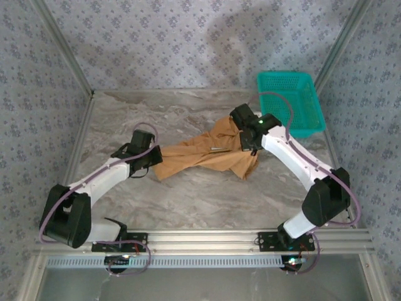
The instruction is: Fold the inside-out t-shirt
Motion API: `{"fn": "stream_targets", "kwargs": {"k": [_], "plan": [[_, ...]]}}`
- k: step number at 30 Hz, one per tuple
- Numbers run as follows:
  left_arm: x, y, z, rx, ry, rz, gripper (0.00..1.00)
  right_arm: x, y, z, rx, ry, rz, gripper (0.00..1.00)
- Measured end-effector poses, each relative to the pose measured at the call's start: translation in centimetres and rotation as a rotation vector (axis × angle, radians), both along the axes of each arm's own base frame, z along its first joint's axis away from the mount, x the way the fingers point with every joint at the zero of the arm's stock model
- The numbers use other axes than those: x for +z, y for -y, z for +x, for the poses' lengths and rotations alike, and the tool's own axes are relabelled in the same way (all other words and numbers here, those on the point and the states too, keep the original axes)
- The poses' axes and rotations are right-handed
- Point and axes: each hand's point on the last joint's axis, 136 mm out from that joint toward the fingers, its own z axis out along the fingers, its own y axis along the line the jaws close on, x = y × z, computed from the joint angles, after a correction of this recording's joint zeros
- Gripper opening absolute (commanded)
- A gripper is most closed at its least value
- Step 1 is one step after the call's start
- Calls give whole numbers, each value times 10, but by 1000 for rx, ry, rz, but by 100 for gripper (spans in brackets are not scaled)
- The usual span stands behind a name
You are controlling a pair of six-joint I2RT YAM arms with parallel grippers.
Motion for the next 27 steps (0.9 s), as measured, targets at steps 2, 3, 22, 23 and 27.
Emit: {"fn": "stream_targets", "kwargs": {"k": [2, 3, 22, 23, 27], "plan": [[3, 0, 3, -4, -2, 3, 0, -9, 2, 2, -20, -18, 51, 0], [4, -1, 8, -4, -5, 10, 0, -13, 5, 4, -38, -24, 69, 0], [3, -3, -1, -93, -49, 19, 51, -61, -10, 46, -92, -109, 158, 0], [1, -1, -10, -99, -53, 1, 51, -61, -10, 46, -92, -110, 161, 0], [-25, -2, -40, -93, -106, -56, 52, -61, -11, 46, -91, -111, 170, 0]]}}
